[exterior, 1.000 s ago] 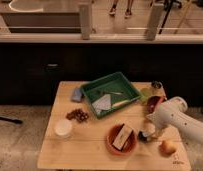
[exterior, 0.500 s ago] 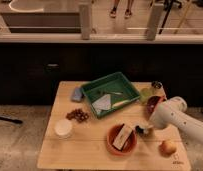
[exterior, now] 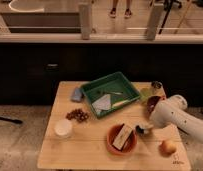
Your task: Place brush in paper cup
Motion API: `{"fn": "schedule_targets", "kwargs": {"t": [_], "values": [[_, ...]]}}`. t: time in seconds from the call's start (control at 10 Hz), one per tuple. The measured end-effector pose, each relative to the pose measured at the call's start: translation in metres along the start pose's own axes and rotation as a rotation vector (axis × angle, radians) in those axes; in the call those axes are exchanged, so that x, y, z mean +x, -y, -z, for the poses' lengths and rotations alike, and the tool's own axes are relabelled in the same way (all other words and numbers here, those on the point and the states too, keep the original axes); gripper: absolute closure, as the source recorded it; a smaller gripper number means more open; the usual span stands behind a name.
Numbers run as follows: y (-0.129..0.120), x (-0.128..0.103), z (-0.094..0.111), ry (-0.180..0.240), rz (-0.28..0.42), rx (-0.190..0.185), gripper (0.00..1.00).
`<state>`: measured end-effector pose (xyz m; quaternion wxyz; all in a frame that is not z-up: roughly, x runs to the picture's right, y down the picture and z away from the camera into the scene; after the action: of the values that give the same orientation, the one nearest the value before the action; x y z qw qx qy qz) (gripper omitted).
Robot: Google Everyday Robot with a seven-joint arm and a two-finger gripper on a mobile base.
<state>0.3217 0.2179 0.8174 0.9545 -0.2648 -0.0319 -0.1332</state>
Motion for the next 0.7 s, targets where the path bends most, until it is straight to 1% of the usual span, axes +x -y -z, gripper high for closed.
{"fn": "schedule_targets", "kwargs": {"t": [0.1, 0.3, 0.5, 0.6, 0.7], "values": [[0.001, 0.000, 0.007, 0.000, 0.003, 0.007, 1.00], [0.002, -0.003, 0.029, 0.005, 0.009, 0.027, 1.00], [0.005, -0.006, 0.061, 0.006, 0.019, 0.055, 1.00], [0.005, -0.007, 0.070, 0.003, 0.022, 0.062, 1.00], [0.007, -0.007, 0.085, -0.005, 0.030, 0.074, 1.00]]}}
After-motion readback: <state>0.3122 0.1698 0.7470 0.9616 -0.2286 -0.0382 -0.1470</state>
